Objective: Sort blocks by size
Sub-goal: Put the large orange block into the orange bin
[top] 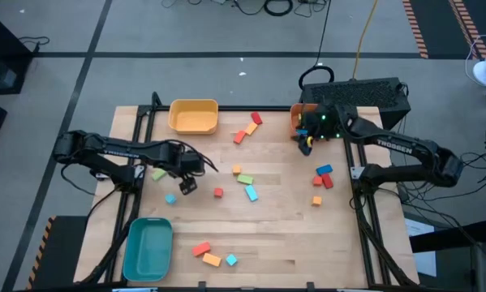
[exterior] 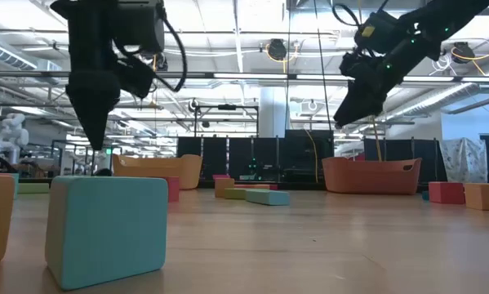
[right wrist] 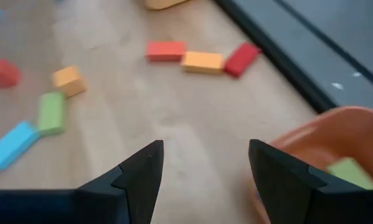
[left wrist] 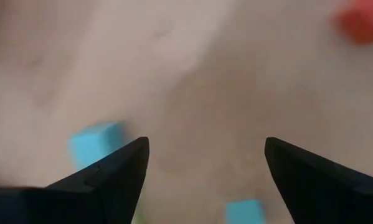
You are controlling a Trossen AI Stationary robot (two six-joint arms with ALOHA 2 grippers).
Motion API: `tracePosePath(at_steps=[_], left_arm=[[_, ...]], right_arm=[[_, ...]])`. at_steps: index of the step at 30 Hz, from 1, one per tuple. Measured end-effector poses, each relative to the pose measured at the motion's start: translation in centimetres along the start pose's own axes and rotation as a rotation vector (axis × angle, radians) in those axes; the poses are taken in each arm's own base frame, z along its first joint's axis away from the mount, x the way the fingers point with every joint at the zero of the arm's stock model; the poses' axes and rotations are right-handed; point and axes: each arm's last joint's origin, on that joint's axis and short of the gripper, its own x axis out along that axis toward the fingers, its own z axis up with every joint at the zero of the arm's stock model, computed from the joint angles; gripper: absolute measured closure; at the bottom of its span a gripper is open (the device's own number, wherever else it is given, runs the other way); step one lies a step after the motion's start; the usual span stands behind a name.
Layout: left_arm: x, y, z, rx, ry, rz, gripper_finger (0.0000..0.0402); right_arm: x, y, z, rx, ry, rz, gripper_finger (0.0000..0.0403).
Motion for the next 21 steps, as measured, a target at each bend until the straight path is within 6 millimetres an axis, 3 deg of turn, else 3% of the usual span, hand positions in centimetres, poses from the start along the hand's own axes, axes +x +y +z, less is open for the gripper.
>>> tracePosePath(at_steps=[4, 9, 16, 21], left_arm=[[-0.2, -1.8, -0.3, 0.09, -0.014, -0.125, 0.008], [-0.6, -5.1, -1.7, 0.056, -0.022, -0.236, 0.008], [-1.6, -10.1, -5.3, -0.092, -0.063, -0.352, 0.008], [-1.9, -13.3, -8.2, -0.122, -0.171, -0.395, 0.008]], right_arm=[[0.3, 2.1, -0.3, -0.013, 0.015, 0.07, 0.0179], [1.1, 4.3, -1.1, 0.01, -0.014, 0.056, 0.0179], [1.6, 7.0, -2.2, 0.072, -0.121, -0.046, 0.0179], [1.4, 8.9, -2.7, 0.075, -0.146, -0.009, 0.0179]])
